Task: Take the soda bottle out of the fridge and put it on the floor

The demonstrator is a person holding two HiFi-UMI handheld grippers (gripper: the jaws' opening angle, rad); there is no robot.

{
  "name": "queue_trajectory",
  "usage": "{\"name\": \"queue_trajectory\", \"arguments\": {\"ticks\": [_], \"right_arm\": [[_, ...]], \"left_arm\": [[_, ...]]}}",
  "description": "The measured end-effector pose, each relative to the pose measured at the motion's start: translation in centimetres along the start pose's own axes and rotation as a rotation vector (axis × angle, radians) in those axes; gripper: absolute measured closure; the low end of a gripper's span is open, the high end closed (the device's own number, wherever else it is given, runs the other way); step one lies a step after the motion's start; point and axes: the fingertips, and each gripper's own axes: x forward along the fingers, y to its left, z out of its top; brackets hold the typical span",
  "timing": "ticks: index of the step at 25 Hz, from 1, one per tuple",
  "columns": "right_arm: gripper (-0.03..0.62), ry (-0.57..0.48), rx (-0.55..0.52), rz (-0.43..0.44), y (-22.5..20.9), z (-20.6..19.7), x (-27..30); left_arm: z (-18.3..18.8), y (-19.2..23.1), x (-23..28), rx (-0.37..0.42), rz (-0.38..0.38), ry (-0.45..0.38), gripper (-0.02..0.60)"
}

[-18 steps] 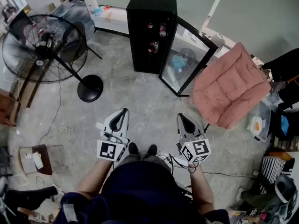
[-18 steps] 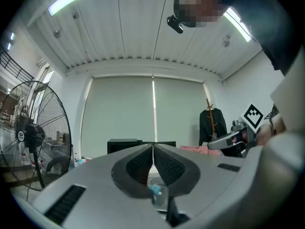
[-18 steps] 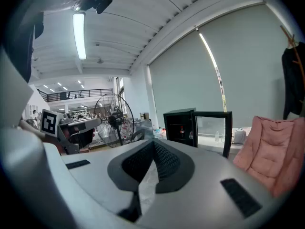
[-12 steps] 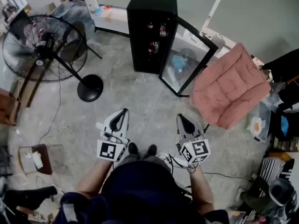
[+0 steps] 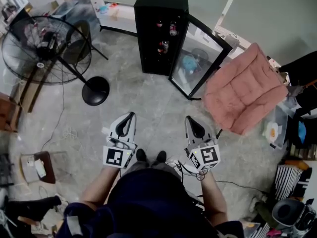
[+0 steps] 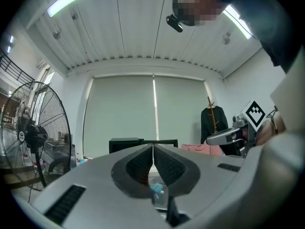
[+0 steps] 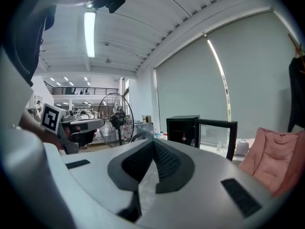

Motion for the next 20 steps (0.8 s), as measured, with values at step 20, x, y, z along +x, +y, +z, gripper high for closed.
{"name": "queue_trajectory", "arguments": {"ticks": [20], "right_arm": [[0.460,0.058,-0.107,-0.021,-0.5,-0.9,1.3]], "left_arm": [[-0.4,-0.2,0.7,0.026,-0.002,0.003,0.557]]}}
